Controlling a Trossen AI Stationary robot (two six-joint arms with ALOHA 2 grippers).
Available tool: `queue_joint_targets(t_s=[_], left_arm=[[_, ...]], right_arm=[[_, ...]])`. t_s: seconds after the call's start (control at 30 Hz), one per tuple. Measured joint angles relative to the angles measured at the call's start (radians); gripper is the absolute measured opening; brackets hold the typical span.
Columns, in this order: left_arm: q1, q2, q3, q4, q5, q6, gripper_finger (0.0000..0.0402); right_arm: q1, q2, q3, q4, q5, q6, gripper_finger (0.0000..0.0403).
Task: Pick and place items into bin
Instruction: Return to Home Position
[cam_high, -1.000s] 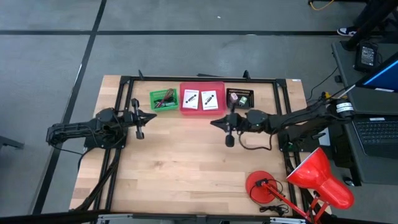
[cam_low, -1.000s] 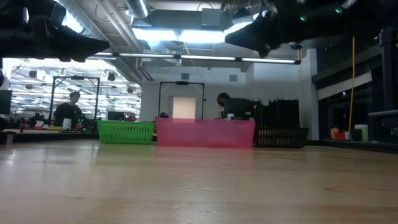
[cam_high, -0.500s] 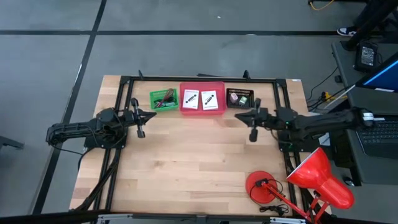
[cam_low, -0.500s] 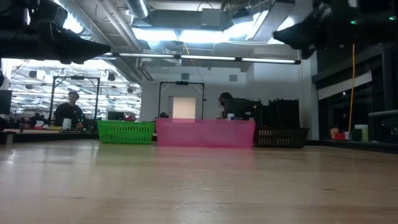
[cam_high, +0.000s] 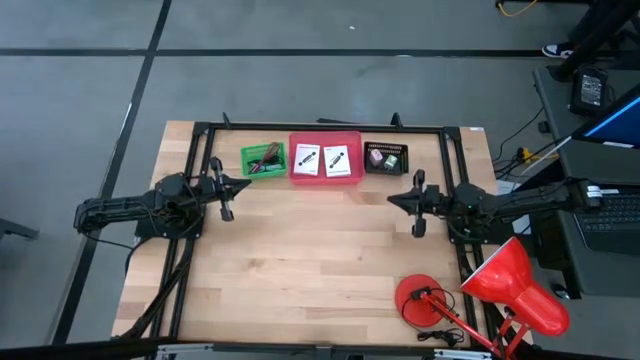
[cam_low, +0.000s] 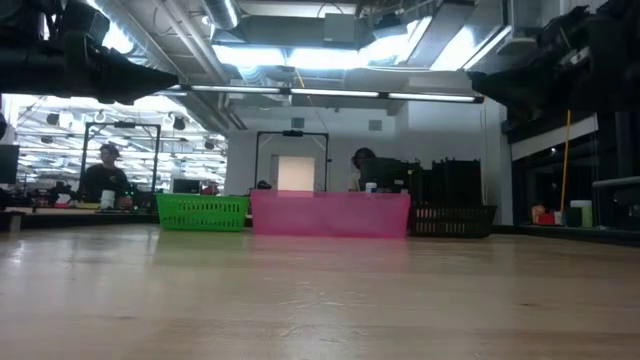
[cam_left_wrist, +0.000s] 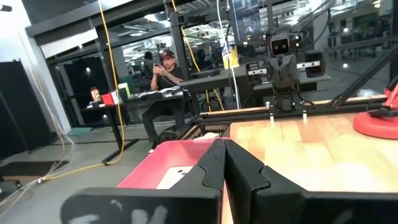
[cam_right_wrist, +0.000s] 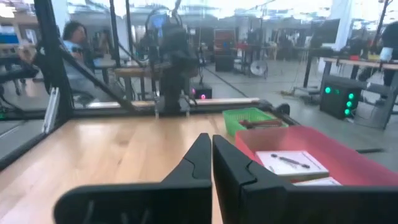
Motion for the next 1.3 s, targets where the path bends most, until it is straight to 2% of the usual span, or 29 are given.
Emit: queue_joint_targets(t_s=[0.2,0.57,0.93,1.07,1.3], left_arm=[[0.0,0.0,0.0,0.0,0.0,-0.015,0.0002],[0.0,0.0,0.0,0.0,0.0,-0.016,0.0002],[0.0,0.0,0.0,0.0,0.001,-0.016,0.0002],[0.0,0.0,0.0,0.0,0.001,-0.016,0.0002],[0.0,0.0,0.0,0.0,0.001,-0.016,0.0002]], right_arm=[[0.005,-0.001,-0.003,-0.017,0.002,0.007,0.0],[0.005,-0.001,-0.002,-0.022,0.01,0.293,0.0],[0.005,-0.001,-0.002,-0.022,0.01,0.292,0.0],[0.009,-0.004,-0.001,-0.029,0.008,0.232,0.0],[0.064,-0.125,-0.001,-0.218,-0.017,0.172,0.0]])
